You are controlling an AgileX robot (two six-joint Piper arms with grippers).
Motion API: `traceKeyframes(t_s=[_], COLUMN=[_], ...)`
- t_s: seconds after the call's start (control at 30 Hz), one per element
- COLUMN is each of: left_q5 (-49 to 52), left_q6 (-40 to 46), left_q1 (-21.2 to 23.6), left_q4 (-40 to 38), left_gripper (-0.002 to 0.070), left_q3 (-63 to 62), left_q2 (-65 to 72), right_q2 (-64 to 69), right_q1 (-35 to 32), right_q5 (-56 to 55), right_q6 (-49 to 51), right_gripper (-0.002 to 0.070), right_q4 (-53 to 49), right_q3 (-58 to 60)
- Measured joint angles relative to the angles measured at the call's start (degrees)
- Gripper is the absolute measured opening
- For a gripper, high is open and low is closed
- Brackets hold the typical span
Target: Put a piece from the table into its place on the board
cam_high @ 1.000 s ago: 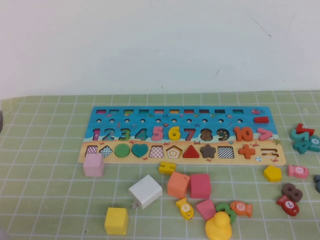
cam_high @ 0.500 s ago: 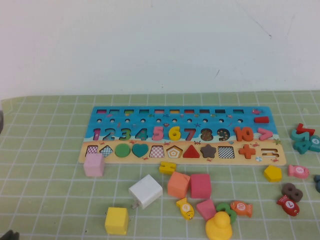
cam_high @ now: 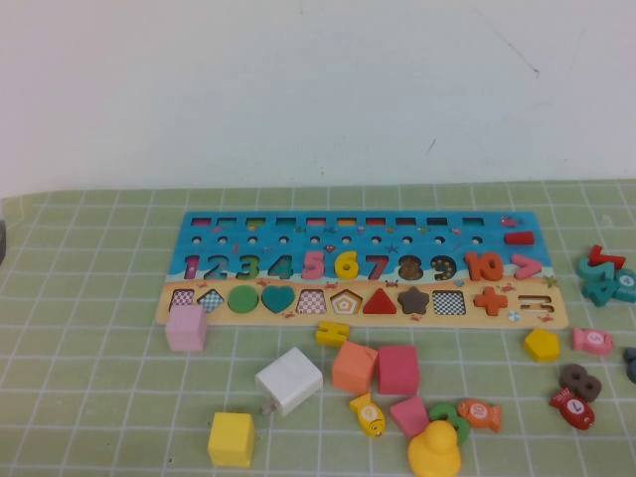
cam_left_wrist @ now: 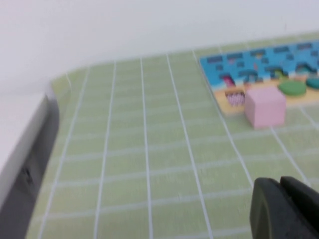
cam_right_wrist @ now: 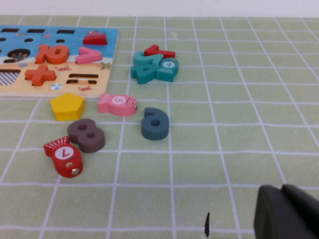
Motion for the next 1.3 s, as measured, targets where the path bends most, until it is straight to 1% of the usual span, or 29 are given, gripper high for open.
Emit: traceKeyframes(t_s=[0.17,1.3], left_q5=[5.73,5.68], left_q6=[-0.47,-0.64], left_q1=[0.00,0.00], left_q4=[0.14,0.03], left_gripper=[-0.0002,-0.0002], left_q3=[0.00,0.00], left_q2=[-0.14,-0.34], right_q2=[0.00,0.00], right_q1=[0.00,0.00], right_q5=[0.00,0.00], right_q6=[0.00,0.00], right_gripper=[-0.0002,-0.0002], right_q4=[0.00,0.00], right_q3=[0.00,0.00])
